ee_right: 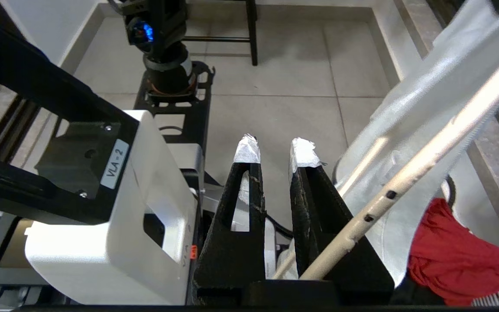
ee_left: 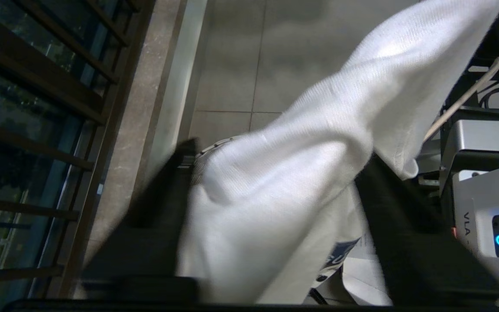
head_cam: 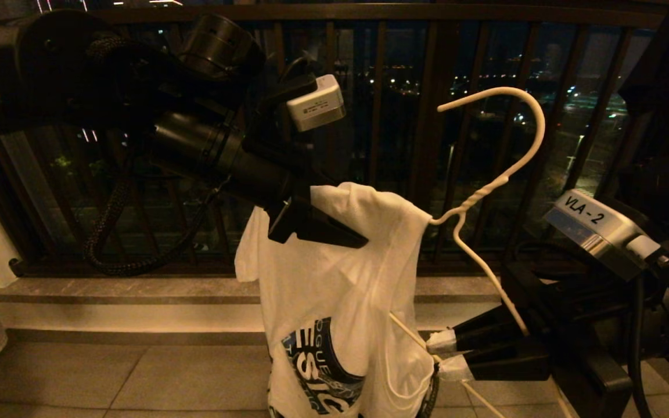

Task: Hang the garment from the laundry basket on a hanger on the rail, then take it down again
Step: Hang the clothes on the clothes rack

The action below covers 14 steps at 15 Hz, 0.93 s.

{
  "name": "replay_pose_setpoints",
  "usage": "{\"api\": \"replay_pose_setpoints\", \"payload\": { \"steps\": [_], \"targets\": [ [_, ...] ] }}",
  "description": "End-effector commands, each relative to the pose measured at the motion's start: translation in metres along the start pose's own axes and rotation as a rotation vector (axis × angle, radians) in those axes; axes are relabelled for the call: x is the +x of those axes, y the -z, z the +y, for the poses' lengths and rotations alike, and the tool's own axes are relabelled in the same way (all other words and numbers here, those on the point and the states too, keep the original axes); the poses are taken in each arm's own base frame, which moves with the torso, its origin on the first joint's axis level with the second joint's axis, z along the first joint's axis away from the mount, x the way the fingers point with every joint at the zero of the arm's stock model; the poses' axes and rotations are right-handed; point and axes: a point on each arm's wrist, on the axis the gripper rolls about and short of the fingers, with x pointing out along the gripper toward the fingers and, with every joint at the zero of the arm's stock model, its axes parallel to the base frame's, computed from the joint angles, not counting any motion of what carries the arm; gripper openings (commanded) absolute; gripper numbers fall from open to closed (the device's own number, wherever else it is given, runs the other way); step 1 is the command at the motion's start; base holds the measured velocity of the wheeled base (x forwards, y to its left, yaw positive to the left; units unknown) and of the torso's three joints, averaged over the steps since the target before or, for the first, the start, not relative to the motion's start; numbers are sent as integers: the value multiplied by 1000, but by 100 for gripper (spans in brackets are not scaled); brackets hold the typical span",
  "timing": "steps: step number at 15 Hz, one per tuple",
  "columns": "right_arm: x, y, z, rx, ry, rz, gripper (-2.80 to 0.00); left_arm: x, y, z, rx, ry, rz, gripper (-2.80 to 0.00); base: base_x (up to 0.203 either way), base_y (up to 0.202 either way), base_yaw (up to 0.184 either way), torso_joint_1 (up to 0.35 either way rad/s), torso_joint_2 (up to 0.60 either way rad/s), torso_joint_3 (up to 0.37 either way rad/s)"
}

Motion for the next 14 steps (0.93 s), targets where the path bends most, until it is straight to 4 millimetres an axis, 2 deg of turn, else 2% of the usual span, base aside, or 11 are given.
{"api": "replay_pose_setpoints", "payload": {
  "steps": [1,12,13,14],
  "targets": [
    [-1,-1,-1,-5,1,-5,-280,0,0,-1,0,6,1,-280,0,0,0,0,0,0],
    [-8,-3,-10,1,43,-11,-280,-2,0,-1,1,1,0,-280,0,0,0,0,0,0],
    [-8,-3,-10,1,43,-11,0,-3,-1,-1,4,-2,-3,-280,0,0,0,0,0,0],
    [-8,-3,-10,1,47,-11,0,-4,-1,-1,3,-7,-2,-280,0,0,0,0,0,0]
  ]
}}
